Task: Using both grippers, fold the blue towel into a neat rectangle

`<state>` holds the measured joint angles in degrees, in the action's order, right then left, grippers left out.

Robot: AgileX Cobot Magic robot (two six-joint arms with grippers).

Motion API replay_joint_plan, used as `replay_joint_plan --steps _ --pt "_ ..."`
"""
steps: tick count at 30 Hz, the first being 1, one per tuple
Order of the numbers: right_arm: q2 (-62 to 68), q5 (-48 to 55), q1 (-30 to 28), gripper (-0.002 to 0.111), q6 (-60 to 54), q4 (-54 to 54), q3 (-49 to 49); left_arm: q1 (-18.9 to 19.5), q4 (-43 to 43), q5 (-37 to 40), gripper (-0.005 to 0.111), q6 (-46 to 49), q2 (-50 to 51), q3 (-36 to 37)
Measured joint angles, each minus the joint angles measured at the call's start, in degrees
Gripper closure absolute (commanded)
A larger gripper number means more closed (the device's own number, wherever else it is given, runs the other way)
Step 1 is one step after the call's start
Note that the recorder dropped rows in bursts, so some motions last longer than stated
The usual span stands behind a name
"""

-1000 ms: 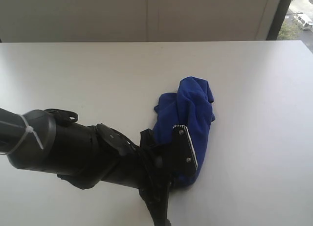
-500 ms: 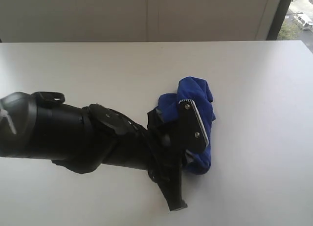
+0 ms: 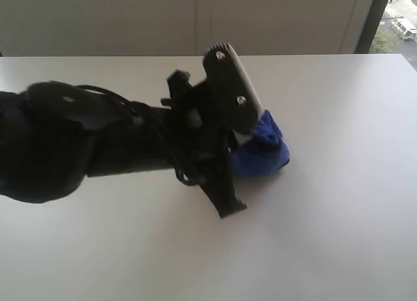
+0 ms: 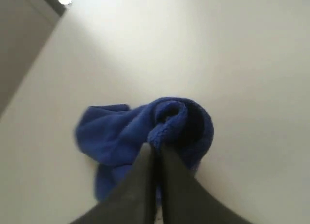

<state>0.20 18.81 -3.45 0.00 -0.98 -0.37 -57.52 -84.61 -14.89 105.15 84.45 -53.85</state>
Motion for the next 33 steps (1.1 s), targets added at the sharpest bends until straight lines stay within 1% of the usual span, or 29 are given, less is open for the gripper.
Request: replay_joint_plan --steps 2,5,7,11,15,18,21,25,29,33 --pt "0.0 0.0 0.0 0.108 0.0 0.0 0.0 0.0 0.0 -4.72 0.103 0.0 -2.97 0.0" --pt "0.0 0.0 0.0 0.108 0.0 0.0 0.0 0.0 0.46 -13.77 0.103 0.09 -7.93 0.0" --pt "0.0 0.0 0.0 0.108 0.0 0.0 0.0 0.0 1.87 -18.91 0.103 0.09 -11.29 0.0" --pt "0.0 0.0 0.0 0.108 0.0 0.0 0.0 0.0 6.83 -23.47 0.103 0.09 -16.69 0.0" --pt "0.0 0.0 0.0 0.108 0.0 0.0 0.0 0.0 12.09 -24.22 0.103 0.09 -19.62 0.0" --pt "0.0 0.0 0.0 0.108 0.0 0.0 0.0 0.0 12.5 -24.22 0.103 0.12 -19.89 0.0" --pt "0.0 0.0 0.0 0.108 0.0 0.0 0.0 0.0 11.55 -22.48 0.103 0.22 -19.89 0.0" --pt "0.0 0.0 0.0 0.108 0.0 0.0 0.0 0.0 6.6 -18.63 0.103 0.54 -18.47 0.0" --pt "0.0 0.0 0.0 0.108 0.0 0.0 0.0 0.0 -1.1 -14.34 0.103 4.68 -15.13 0.0" --pt "0.0 0.0 0.0 0.108 0.0 0.0 0.0 0.0 -7.56 -12.81 0.103 6.83 -10.71 0.0"
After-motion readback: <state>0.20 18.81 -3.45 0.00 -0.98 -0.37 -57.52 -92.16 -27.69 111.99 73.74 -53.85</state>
